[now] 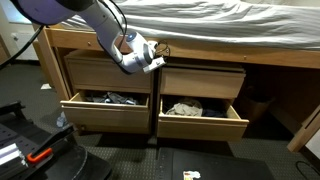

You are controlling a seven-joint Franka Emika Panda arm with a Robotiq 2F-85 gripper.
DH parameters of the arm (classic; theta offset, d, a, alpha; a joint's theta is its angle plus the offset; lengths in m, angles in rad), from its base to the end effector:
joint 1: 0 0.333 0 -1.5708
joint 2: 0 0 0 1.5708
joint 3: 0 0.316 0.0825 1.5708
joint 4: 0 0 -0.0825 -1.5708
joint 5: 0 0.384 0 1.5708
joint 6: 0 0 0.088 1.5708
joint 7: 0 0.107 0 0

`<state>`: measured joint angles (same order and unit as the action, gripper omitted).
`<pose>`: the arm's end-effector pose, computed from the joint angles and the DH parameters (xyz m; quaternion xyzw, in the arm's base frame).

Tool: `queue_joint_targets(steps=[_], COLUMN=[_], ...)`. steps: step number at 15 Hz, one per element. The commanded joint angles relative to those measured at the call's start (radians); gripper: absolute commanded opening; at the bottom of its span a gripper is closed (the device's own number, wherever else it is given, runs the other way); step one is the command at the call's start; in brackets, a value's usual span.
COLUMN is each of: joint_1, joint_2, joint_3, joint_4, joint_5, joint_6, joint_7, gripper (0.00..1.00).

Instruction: Close the top right drawer

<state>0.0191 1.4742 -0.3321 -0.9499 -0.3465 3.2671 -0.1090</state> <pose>0.7717 -0.0733 0.0458 0.8653 0.2705 0.3600 0.2203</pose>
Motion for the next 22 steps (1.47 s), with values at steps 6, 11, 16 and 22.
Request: queue_joint_targets(steps=[6,11,16,22], joint_1=[0.073,0.126,0.081,0.140], joint_2=[-0.024,-0.039,-0.005,-0.019], joint_3=[-0.140,-0.168,-0.141,-0.187], joint_4=[-0.042,-0.030,0.004,-0.025], joint_5=[0.000,0.014,-0.029,0.083], joint_6=[-0.265,-0.436,-0.405,-0.646], joint_7=[0.034,0.098,0.127,0.391], gripper=[1.00,1.00,1.00,1.00])
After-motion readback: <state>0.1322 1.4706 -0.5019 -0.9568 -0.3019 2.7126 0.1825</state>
